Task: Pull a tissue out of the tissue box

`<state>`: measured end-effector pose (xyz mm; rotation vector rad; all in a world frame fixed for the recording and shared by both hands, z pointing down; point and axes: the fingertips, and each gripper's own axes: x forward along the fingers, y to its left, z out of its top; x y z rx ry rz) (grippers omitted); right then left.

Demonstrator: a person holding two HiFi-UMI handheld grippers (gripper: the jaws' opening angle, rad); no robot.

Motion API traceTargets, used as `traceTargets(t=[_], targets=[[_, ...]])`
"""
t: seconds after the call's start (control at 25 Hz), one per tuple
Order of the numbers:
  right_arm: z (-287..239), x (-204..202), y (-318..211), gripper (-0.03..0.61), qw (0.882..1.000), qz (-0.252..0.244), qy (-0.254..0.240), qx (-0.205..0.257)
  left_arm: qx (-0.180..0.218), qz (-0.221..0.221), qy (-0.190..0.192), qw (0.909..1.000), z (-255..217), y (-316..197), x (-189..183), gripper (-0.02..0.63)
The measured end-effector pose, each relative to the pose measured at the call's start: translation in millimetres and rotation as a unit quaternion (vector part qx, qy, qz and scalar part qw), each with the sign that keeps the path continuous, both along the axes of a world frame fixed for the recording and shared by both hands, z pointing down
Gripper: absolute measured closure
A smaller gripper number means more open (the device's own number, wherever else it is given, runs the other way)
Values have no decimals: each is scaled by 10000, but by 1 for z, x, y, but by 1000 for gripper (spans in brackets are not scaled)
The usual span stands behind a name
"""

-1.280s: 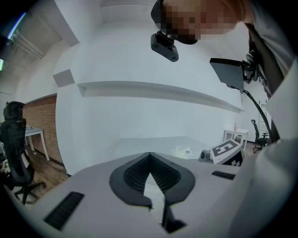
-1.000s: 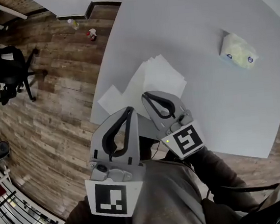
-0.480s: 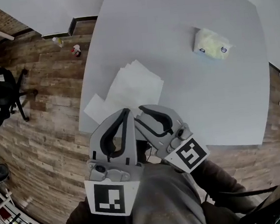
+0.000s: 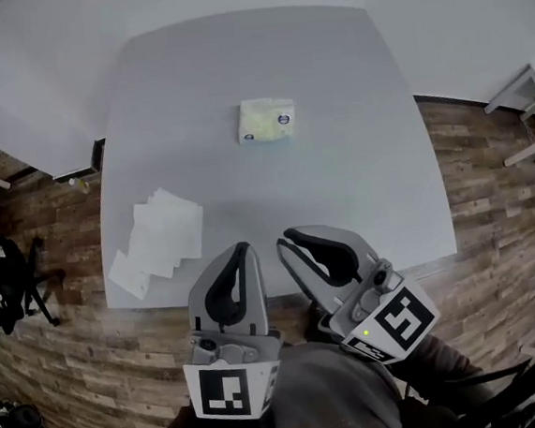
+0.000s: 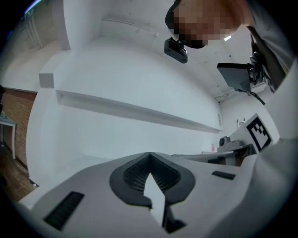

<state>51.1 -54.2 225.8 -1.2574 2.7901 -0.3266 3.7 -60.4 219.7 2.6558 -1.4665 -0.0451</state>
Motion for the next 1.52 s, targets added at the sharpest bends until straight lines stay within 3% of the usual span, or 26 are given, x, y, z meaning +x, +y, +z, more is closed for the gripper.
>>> traceTargets(t=[0.2, 0.4, 0.68, 1.0, 1.52], targets=[[-32, 77, 27, 577, 9977, 646, 46, 187, 153, 230, -234, 9993, -14, 26, 78, 615], [-62, 106, 55, 577, 9943, 989, -88, 393, 305, 341, -423, 9981, -41, 49, 108, 615], [-78, 105, 70, 577, 9907, 1144, -160, 713, 628, 561, -614, 9946, -58, 62, 113, 615], [-75, 80, 78, 578, 9892, 1215, -30, 824, 688, 626, -651, 9935, -58, 68, 94, 615], [-79, 79, 74, 578, 9867, 1342, 111, 905, 761, 817, -592, 9920, -61, 66, 98, 615]])
